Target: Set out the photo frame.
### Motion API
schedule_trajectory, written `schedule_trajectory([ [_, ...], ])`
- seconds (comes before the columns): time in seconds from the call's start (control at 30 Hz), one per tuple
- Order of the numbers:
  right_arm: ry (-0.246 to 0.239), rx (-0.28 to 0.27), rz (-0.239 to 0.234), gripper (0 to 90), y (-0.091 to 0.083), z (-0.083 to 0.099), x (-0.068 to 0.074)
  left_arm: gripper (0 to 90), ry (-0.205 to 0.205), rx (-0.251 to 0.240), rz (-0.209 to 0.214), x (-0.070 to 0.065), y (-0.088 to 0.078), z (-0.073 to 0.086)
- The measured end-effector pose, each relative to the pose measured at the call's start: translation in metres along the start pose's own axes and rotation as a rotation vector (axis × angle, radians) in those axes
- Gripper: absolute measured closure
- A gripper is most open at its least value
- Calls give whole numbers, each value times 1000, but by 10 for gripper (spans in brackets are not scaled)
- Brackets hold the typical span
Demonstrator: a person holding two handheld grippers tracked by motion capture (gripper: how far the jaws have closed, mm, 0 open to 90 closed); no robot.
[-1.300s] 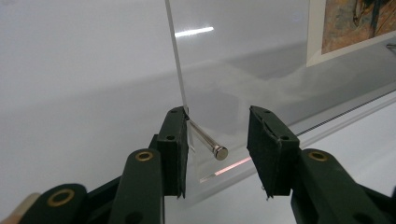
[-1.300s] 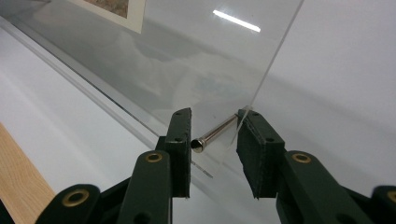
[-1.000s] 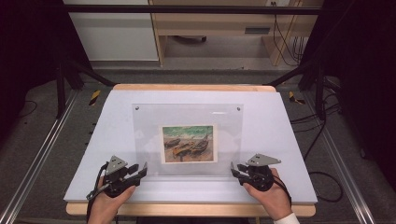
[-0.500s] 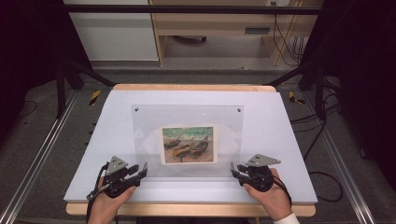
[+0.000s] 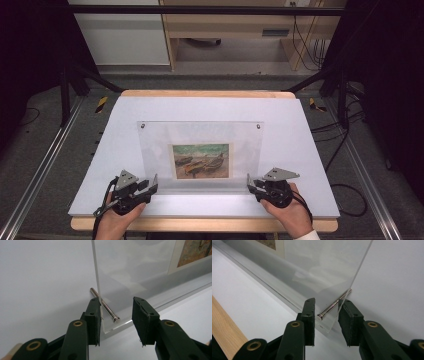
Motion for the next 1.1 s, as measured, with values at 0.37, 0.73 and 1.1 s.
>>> schedule_trajectory([
  [0.37,-3,18,-8,662,2,3,1,584,14,26,3,-3,0,5],
  [0.73,-4,33,-6,658,3,5,2,582,31,41,2,-4,1,7],
  [1.1,-4,32,-7,656,3,5,2,565,35,43,-1,-5,2,8],
])
Point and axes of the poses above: each handheld gripper's, and its own axes: y roughly forward along the jaws, z roughly out of its underside, x roughly to its left, the point moved 10 cm from there along y, roughly forward along the jaws, and after that the axes turned 11 degrees about y, right-handed, at the moved point
